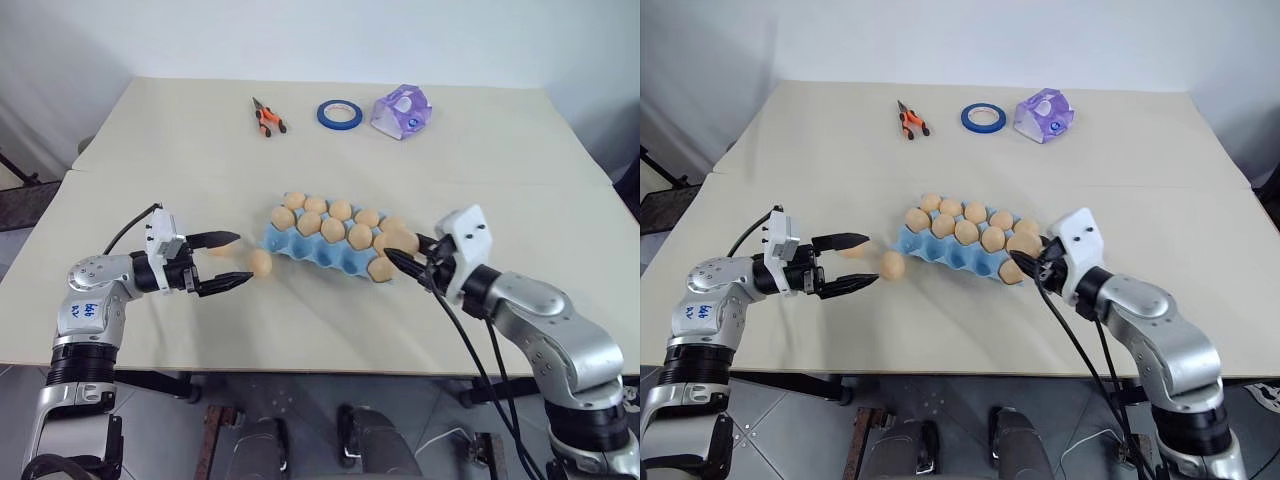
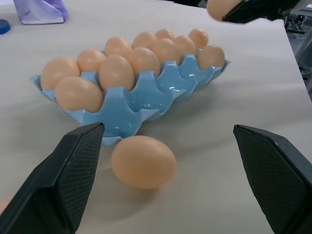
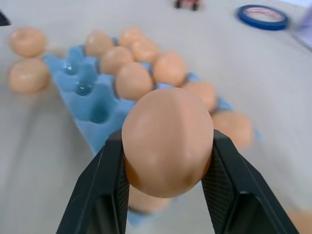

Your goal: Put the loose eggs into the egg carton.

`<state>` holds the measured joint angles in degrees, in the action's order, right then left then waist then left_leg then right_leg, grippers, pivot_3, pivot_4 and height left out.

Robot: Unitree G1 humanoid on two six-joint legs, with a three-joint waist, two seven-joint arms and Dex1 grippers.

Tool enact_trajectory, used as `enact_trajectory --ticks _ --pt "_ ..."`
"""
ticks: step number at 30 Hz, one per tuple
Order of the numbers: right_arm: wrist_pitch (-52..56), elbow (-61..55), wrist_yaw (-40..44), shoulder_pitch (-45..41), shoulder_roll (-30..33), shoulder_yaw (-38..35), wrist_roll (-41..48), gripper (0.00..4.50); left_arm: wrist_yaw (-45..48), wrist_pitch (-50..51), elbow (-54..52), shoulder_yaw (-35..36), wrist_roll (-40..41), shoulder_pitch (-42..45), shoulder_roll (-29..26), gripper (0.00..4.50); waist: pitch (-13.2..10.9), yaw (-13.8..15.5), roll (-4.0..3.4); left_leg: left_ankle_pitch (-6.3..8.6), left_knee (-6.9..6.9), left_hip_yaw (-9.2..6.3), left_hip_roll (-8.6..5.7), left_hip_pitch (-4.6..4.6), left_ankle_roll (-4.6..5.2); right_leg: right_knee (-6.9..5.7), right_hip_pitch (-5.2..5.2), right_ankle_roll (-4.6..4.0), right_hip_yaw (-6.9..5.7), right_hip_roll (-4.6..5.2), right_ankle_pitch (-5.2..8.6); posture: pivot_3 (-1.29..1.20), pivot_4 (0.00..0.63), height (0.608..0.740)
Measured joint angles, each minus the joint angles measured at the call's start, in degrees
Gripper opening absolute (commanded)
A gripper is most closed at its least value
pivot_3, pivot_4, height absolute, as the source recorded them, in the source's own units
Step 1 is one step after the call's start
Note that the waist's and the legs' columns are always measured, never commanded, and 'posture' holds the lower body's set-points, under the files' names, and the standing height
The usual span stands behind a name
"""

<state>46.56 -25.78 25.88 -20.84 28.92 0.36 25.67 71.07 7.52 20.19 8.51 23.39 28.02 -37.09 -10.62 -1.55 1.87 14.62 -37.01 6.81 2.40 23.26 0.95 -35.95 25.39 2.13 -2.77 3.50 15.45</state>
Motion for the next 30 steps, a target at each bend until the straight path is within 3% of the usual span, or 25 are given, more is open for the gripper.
enact_trajectory --ticks 7,15,25,30 --pt "-1.61 8.53 0.31 -5.87 -2.83 4.55 -3.63 1.61 -0.41 0.13 -2.4 0.53 1.03 -1.72 0.03 4.5 0.0 -0.04 -0.01 0.03 0.02 0.03 0.01 0.03 0.01 0.0 0.04 0.02 0.0 0.0 -0.01 0.0 0.15 0.74" --pt "-1.67 10.18 1.77 -7.35 -5.05 6.39 -4.17 4.36 -0.37 -0.74 -4.04 2.26 2.1 -2.77 0.03 4.5 -0.01 -0.1 -0.02 0.03 0.0 0.03 0.03 0.01 0.01 -0.03 0.04 0.02 0.01 0.01 -0.01 0.0 0.15 0.74" --pt "-1.6 7.55 3.45 -6.43 -4.72 6.75 -3.87 4.45 -0.83 -0.74 -4.62 2.27 2.15 -3.95 0.03 4.5 -0.02 -0.08 -0.03 0.04 0.04 0.02 0.03 0.02 -0.01 0.01 0.05 0.01 0.01 0.03 -0.01 0.0 0.15 0.74" --pt "-1.54 2.12 5.75 -2.59 -0.94 1.98 -1.36 4.45 -0.37 -0.73 -4.87 2.3 2.46 -3.92 0.06 4.5 -0.02 0.0 -0.03 0.05 0.09 0.01 0.03 0.03 -0.01 0.07 0.05 0.0 0.01 0.03 0.0 0.0 0.15 0.74"
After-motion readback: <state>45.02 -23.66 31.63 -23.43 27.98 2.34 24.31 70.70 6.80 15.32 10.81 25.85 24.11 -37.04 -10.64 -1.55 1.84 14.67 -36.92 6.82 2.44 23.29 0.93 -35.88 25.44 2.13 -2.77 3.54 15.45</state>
